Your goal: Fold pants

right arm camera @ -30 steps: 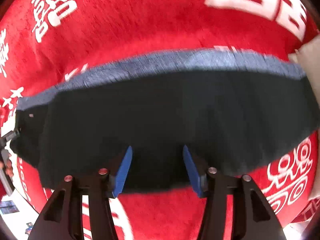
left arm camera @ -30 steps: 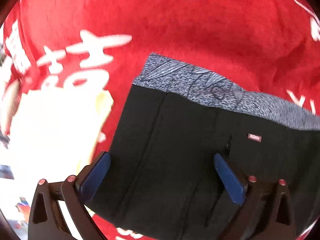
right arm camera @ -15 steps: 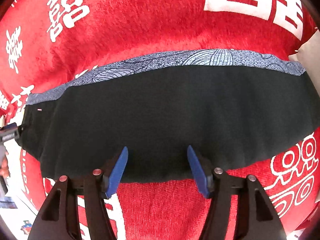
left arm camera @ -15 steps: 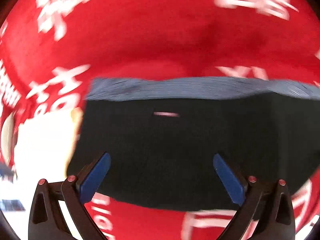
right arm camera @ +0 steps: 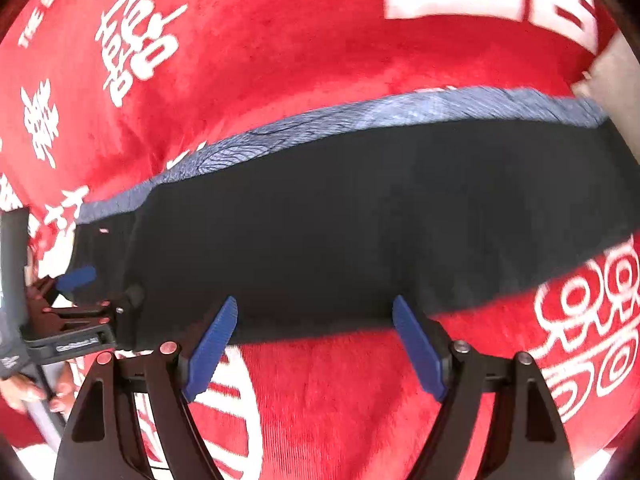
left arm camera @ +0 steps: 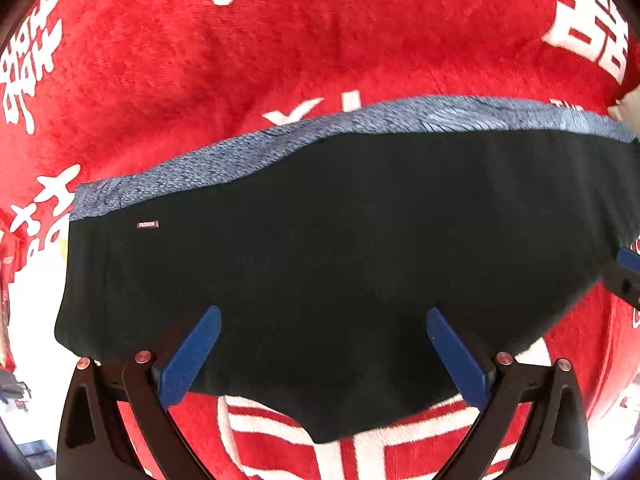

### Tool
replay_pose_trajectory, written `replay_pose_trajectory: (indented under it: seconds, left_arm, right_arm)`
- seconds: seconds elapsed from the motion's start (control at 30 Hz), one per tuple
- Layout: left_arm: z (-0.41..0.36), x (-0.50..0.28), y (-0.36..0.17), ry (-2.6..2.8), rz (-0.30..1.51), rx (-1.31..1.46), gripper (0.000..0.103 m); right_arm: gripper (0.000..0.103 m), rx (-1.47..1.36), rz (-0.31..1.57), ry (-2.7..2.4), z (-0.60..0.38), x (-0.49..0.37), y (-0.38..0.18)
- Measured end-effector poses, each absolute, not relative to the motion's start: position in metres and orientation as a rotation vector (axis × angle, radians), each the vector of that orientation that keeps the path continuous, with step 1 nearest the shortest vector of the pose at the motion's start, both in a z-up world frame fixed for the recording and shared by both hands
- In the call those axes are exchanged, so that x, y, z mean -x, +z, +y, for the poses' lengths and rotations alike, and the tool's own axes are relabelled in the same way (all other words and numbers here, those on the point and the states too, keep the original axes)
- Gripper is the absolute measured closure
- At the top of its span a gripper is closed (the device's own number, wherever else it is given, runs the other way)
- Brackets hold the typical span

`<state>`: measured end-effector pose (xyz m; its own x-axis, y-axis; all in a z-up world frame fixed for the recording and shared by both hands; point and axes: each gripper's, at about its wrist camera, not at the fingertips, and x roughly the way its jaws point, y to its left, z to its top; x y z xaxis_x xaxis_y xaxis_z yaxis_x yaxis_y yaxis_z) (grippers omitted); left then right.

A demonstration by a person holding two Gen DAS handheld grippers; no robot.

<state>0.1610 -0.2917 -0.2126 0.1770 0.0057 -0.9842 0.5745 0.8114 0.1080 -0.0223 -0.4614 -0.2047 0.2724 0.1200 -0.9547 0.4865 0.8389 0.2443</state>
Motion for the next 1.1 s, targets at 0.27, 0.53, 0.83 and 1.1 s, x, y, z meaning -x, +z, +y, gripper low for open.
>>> replay_pose_trajectory:
  seconds: [0.27,0.53,0.83,1.1]
  left_arm:
    - [-0.327,-0.134,-0.209,-0.499,1.377,-0.572,0.0]
    - [-0.4,-0.108,-0.202,-0.562,1.391,-0.502,0.0]
    - [-0.468,-0.089,-0.206,-0.564,1.402,-0.441,0.0]
    - [-0.509,-0.08,-0.209,-0.574,1.351,-0.426,0.0]
  right_arm:
    - [0.02,-0.675,1.304,-0.419,-0.498,0.089,-0.197]
    - [0.02,-0.881,1.283,-0.516,-0.543,0.146,-0.194]
    - [0.02,-1.117,1.04,-0.521,-0.601,0.173,-0.192]
    - [0.02,-1.239,0.842,-0.507,-0.651,0.174,-0.209]
